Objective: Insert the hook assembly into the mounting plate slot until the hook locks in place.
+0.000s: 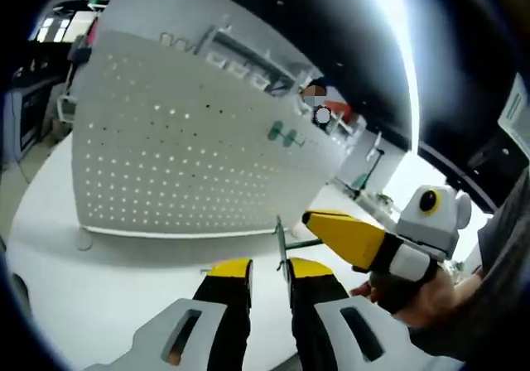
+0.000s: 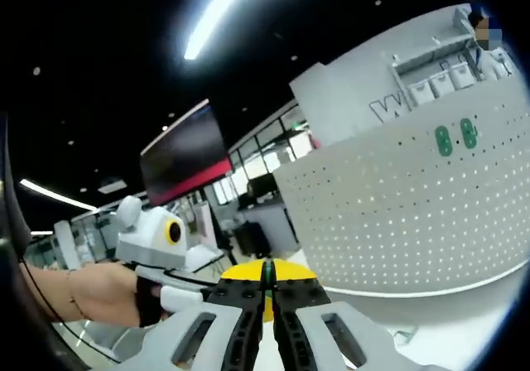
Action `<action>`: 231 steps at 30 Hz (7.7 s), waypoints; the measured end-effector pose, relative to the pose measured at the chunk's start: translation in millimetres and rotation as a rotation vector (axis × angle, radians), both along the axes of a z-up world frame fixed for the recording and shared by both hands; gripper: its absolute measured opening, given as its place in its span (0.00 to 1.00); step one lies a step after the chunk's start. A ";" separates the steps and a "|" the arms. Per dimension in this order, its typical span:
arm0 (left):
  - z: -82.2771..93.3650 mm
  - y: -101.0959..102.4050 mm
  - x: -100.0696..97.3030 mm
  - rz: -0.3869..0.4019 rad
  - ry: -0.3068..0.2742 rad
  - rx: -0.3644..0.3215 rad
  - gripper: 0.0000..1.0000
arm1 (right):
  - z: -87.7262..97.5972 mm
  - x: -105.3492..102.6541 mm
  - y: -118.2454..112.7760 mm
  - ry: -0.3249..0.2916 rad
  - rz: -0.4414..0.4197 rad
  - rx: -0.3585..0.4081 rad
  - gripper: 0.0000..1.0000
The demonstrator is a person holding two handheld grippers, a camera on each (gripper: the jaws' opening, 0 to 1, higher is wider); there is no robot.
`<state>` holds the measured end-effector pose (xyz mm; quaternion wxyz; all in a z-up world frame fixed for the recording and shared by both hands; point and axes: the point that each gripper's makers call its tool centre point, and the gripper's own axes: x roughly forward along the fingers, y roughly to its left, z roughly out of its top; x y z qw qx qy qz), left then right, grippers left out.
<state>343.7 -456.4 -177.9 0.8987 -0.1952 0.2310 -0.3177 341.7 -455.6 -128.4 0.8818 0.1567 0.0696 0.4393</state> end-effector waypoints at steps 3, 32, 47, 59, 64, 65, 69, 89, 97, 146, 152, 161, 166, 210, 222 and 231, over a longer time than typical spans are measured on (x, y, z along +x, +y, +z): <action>3.4 -3.7 -2.7 -0.017 -0.005 -0.022 0.06 | 1.0 -1.7 1.1 -0.007 0.002 -0.003 0.00; -3.7 13.0 4.5 0.029 -0.046 0.147 0.01 | -0.7 -3.3 -13.5 0.065 0.045 0.022 0.10; -1.4 14.1 7.5 0.025 -0.143 0.340 0.01 | -12.3 -8.7 -20.1 0.216 0.087 0.069 0.14; 13.9 2.1 4.5 0.009 -0.250 0.349 0.01 | -10.6 -7.0 -1.5 0.239 0.104 0.100 0.11; 17.7 -0.8 3.6 0.010 -0.276 0.349 0.01 | -9.8 -5.1 -0.9 0.244 0.095 0.114 0.08; 18.1 -1.3 3.7 0.009 -0.278 0.347 0.01 | -9.6 -4.7 -0.9 0.244 0.093 0.116 0.07; 19.0 -2.7 4.0 0.010 -0.286 0.348 0.01 | -9.0 -3.4 -1.0 0.241 0.089 0.118 0.04; 15.7 -9.4 9.4 0.000 -0.279 0.355 0.02 | -12.2 3.9 -10.7 0.200 0.024 0.098 0.00; 13.0 -8.9 10.1 -0.004 -0.248 0.349 0.03 | -12.9 5.6 -9.3 0.203 0.040 0.074 0.00; -1.7 -21.9 -3.5 -0.091 -0.257 0.260 0.95 | -24.5 18.8 -23.1 0.059 0.028 -0.142 0.00; -0.8 -25.7 -6.6 -0.096 -0.240 0.206 1.00 | -28.0 20.1 -26.0 0.044 0.025 -0.171 0.00; 1.4 -25.3 -5.1 -0.088 -0.242 0.213 1.00 | -32.3 26.5 -29.5 0.016 -0.013 -0.199 0.00; 2.8 -23.3 -2.5 -0.078 -0.242 0.210 1.00 | -31.0 37.1 -35.9 -0.022 -0.065 -0.216 0.00; -6.8 -0.5 9.0 -0.042 -0.194 0.240 0.97 | -1.1 188.7 -203.6 -0.141 -0.652 -0.242 0.00; -7.1 1.6 13.8 -0.026 -0.193 0.244 0.96 | 1.1 207.9 -235.5 -0.140 -0.722 -0.249 0.00; -8.7 3.2 13.8 -0.024 -0.186 0.251 0.95 | 19.1 222.1 -247.5 -0.168 -0.754 -0.242 0.00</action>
